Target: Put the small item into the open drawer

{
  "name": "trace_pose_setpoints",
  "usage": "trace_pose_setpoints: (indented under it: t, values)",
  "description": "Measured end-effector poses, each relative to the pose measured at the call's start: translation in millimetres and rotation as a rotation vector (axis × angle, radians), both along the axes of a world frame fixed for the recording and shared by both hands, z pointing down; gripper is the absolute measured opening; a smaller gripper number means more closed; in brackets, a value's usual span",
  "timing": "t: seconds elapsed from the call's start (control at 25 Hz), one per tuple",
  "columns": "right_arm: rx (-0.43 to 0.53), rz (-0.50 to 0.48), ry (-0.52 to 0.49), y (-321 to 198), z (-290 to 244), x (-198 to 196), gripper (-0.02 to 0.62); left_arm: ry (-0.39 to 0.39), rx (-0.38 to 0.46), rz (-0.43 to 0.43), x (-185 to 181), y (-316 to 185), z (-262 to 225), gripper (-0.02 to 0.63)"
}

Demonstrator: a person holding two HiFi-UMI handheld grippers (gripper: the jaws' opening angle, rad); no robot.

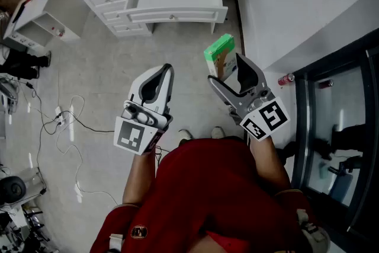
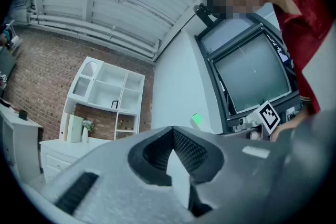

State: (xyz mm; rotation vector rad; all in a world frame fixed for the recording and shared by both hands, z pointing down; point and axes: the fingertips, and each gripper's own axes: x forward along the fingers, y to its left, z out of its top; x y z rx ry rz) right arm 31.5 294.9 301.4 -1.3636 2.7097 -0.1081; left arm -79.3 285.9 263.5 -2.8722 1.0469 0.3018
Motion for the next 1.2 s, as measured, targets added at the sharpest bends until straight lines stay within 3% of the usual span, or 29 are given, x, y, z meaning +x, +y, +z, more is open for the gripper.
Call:
trace_pose_setpoints:
  t: [0.36, 0.68, 0.92, 1.2]
  values:
    - [-0.021, 0.050, -0.019, -11, 11, -22, 0.362, 0.010, -0.016, 0.024, -35, -15, 12, 0.000]
    - [-0.056, 0.098, 0.041, -60, 22, -14, 0.363, 0.016, -0.035, -0.024, -72, -57, 20, 0.000]
    - [-0.024, 0.077, 0.120, -146, 29, -4, 0.362, -0.016, -0.023, -0.074, -71, -125, 25, 0.000]
    - [-0.055, 0.044, 0.250, -307, 60, 31, 0.364, -0.077, -0.051, -0.169, -55, -260, 34, 0.000]
